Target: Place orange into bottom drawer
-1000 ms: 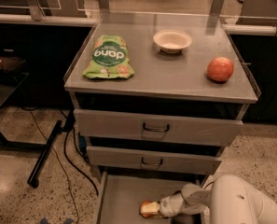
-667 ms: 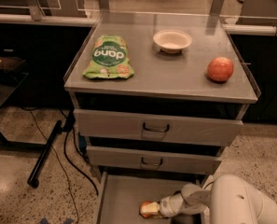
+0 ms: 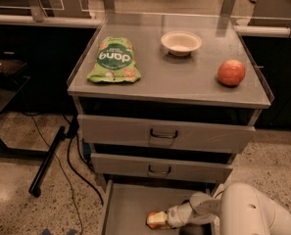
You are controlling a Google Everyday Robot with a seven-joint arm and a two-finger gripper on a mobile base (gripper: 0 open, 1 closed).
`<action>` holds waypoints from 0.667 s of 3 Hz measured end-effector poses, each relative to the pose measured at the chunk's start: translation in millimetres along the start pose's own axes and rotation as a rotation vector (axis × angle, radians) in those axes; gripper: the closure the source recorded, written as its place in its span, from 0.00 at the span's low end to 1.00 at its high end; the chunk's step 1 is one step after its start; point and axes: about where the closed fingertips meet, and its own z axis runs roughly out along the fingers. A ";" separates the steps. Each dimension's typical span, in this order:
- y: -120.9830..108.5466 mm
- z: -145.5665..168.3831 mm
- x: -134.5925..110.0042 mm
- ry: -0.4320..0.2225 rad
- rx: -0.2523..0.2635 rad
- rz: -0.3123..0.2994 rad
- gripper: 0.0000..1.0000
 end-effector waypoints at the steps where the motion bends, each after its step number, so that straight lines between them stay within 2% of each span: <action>1: 0.0 0.1 0.1 0.000 0.000 0.000 0.00; 2: 0.0 0.1 0.1 0.000 0.000 0.000 0.00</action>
Offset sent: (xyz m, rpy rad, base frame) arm 0.0000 0.0000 0.0000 0.0000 0.0000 0.0000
